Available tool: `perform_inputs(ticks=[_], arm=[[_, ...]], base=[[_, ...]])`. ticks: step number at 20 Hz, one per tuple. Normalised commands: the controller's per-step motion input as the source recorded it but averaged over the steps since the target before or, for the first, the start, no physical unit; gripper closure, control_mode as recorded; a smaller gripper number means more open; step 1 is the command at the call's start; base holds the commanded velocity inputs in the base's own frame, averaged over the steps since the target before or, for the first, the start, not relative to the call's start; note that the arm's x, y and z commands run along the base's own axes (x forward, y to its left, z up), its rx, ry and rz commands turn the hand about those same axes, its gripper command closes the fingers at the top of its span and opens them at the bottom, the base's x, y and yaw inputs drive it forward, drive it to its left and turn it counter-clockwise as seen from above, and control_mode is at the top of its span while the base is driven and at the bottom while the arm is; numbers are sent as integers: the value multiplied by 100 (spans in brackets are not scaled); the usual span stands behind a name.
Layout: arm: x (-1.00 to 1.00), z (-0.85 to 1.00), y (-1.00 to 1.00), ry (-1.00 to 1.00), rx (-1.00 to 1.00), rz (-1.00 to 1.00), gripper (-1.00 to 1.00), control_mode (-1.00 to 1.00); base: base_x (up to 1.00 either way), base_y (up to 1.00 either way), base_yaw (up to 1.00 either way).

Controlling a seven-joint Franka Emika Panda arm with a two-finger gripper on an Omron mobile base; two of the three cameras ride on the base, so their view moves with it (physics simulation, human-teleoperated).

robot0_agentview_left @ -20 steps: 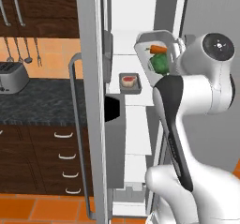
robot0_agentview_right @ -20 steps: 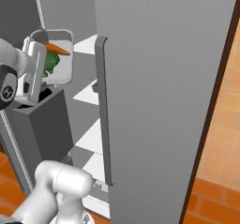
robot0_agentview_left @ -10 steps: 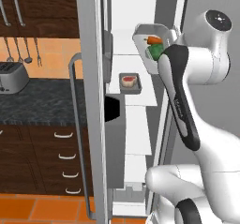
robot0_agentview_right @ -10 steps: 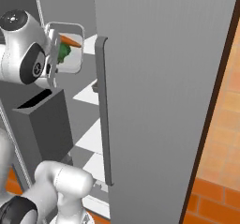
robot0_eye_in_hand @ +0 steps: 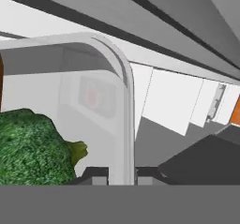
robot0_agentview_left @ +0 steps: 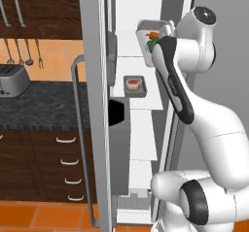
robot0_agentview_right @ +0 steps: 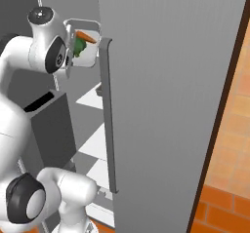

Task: Take the meat container that has the steak and place it on the second highest rack of the freezer. Then take the vegetable container that has the carrot and broccoli and place it on the highest rack of the freezer.

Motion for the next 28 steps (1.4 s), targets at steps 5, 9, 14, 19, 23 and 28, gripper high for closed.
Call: perform_inputs(ticks=[5,9,14,19,23,28], arm=[[88,0,0,0,0,0,100,-100],[77,0,1,0,0,0,100,-100],[70,0,11,0,-2,-3,100,-100],[88,0,0,0,0,-8,100,-100],[98,0,0,0,0,-8,100,-100],[100,0,0,2,0,-6,-100,-100]], base=[[0,0,0],[0,0,0],[0,0,0],[0,0,0],[0,0,0],[0,0,0]])
